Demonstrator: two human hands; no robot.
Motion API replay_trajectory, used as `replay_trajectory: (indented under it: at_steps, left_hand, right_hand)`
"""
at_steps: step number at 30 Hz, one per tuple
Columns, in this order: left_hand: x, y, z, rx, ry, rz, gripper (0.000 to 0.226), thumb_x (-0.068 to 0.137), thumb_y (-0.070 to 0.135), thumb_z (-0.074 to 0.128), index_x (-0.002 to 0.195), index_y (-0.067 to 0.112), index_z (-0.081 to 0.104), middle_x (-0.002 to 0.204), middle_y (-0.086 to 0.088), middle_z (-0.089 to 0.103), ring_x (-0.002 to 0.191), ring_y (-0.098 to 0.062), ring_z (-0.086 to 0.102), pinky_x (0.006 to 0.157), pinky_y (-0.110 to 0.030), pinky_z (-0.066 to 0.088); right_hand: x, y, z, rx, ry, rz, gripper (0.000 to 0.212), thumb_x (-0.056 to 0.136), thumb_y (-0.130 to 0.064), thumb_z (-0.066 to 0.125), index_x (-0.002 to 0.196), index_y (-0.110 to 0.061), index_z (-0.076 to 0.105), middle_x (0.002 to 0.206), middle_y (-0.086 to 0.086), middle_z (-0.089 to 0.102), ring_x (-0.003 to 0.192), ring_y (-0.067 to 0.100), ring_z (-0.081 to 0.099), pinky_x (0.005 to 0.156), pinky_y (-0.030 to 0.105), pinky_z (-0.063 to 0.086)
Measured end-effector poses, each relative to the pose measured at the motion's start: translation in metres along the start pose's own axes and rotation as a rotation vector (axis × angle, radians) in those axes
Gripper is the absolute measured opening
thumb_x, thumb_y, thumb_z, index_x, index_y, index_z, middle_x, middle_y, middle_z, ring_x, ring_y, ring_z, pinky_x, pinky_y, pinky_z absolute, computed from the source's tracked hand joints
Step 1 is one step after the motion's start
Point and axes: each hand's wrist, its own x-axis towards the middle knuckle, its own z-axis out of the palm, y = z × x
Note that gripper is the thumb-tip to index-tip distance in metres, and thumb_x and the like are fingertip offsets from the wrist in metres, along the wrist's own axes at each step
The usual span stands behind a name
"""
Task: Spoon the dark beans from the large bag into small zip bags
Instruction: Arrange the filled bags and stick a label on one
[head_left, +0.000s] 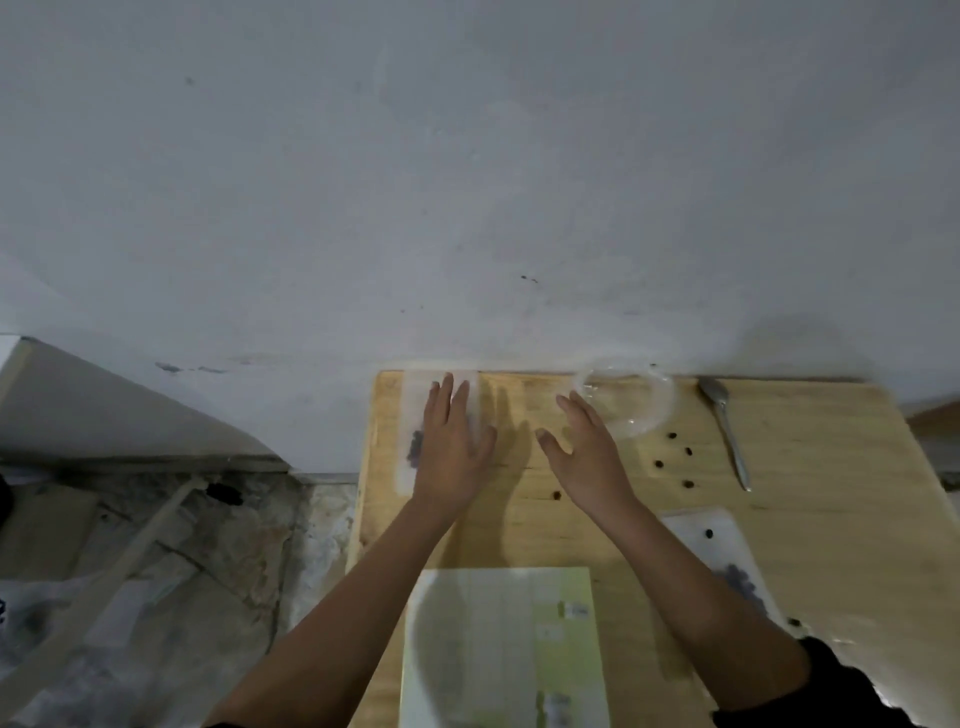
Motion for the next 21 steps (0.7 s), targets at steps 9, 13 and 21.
replay_trajectory:
  at_steps: [9,13,21]
  left_hand:
    - [-0.077,0.083,0.101,-0.027,-0.221,0.087,0.059,0.095,0.038,0.048,0.143,0.009,0.030,0.150,-0.009,0.026,0.140,-0.022,0.018,0.112,-0.029,0.019]
    - [-0.126,0.098,0.146,-0.059,-0.390,0.060,0.067,0.089,0.048,0.042,0.142,0.009,0.029,0.145,-0.001,0.030,0.134,-0.017,0.026,0.106,-0.023,0.023]
    - [-0.172,0.110,0.202,-0.105,-0.357,-0.157,0.067,0.093,0.041,0.046,0.146,0.009,0.021,0.150,-0.009,0.028,0.139,-0.024,0.027,0.112,-0.043,0.030]
  right_hand:
    - [-0.080,0.124,-0.077,-0.031,0.054,0.259,0.057,0.091,-0.028,0.056,0.142,-0.013,0.034,0.150,0.008,0.030,0.139,0.022,0.028,0.112,0.035,0.030]
    - [-0.115,0.170,-0.087,-0.043,0.030,0.340,0.053,0.091,-0.025,0.055,0.139,-0.012,0.037,0.142,0.008,0.040,0.132,0.025,0.037,0.108,0.037,0.035]
    - [-0.150,0.200,-0.087,-0.055,-0.042,0.262,0.042,0.092,-0.023,0.054,0.131,-0.010,0.045,0.130,0.007,0.046,0.122,0.022,0.043,0.098,0.028,0.038]
